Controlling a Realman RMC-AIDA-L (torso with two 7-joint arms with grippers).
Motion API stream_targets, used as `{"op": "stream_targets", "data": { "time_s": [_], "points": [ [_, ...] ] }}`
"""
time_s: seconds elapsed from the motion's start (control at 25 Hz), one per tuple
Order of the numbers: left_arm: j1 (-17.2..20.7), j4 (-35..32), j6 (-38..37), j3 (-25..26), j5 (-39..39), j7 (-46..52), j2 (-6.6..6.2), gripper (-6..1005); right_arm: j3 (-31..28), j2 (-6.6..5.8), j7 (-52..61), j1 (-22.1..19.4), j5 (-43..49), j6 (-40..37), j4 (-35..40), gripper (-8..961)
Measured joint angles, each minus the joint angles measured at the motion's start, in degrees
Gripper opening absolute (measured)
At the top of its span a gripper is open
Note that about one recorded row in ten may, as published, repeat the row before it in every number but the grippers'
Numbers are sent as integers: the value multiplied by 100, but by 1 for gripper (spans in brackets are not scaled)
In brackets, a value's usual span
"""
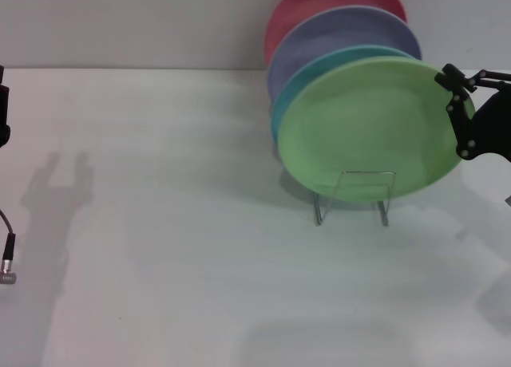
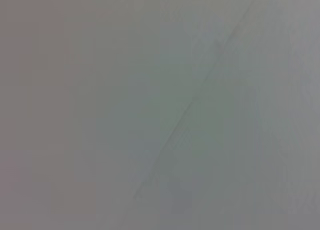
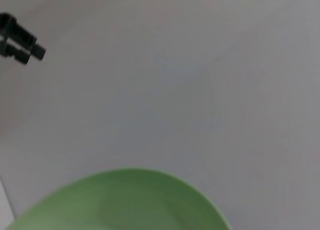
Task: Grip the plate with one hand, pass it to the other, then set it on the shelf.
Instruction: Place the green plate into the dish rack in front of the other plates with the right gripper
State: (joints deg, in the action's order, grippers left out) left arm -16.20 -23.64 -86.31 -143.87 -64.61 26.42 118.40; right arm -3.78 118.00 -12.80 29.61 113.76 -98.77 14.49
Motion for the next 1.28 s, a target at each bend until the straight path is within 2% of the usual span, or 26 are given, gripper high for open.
{"op": "stream_targets", "data": {
  "time_s": [0.36, 0.64, 1.04, 1.12, 1.28],
  "points": [
    [-23, 29, 1, -28, 11, 141, -1, 509, 26, 16, -83, -71, -3, 153, -37, 18],
    [-20, 24, -6, -45, 11, 157, -1, 511, 341, 86, -64, -142, 10, 413, -119, 18],
    [-27, 55, -45, -48, 10, 288, -21, 512, 331, 92, 2, -241, -46, 347, -207, 21],
    [-26, 55, -51, -49, 9, 290, -23, 513, 297, 88, 150, -279, -62, 222, -207, 196],
    [-25, 64, -65, -42, 19, 281, -26, 514, 173, 78, 1015, -373, -191, -350, -178, 228]
  ]
}}
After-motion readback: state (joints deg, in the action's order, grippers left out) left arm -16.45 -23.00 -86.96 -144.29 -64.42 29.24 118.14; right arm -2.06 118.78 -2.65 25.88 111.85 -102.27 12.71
